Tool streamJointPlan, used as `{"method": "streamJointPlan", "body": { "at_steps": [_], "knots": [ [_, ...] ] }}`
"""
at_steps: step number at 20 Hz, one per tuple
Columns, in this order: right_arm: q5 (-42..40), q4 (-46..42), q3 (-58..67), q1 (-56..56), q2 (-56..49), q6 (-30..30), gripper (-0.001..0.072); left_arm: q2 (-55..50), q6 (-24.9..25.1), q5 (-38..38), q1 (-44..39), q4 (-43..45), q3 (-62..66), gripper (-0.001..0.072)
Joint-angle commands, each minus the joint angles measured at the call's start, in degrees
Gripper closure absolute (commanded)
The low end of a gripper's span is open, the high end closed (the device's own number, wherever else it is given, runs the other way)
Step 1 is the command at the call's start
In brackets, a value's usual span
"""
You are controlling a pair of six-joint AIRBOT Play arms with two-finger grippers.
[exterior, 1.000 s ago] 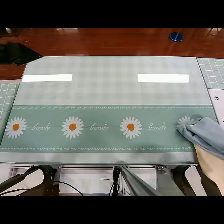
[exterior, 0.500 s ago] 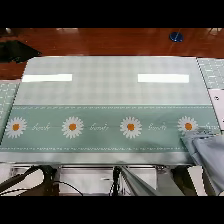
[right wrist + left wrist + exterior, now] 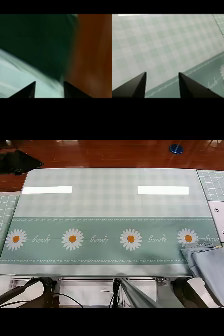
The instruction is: Fold the shirts.
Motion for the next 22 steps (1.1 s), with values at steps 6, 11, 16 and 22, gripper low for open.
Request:
{"method": "streamJointPlan", "body": {
  "at_steps": [6,11,16,22],
  "knots": [
    [13.8,28.3,26.1,52.9,-27.3,-13.2,0.0306,-6.4,-24.3,11.4,-21.5,41.9,0.1,0.0224],
    [18.9,11.7,25.9,69.8,-32.9,-8.2,0.0301,-15.9,-28.5,-2.8,-27.3,47.9,0.0,0.0223],
    [18.4,13.7,25.9,72.7,-33.0,-8.2,0.0298,-17.6,-28.5,-0.7,-27.9,47.0,0.1,0.0223],
    [18.4,12.9,25.9,72.6,-33.0,-8.2,0.0298,-17.7,-28.5,-0.8,-27.8,47.1,0.1,0.0224]
  ]
}}
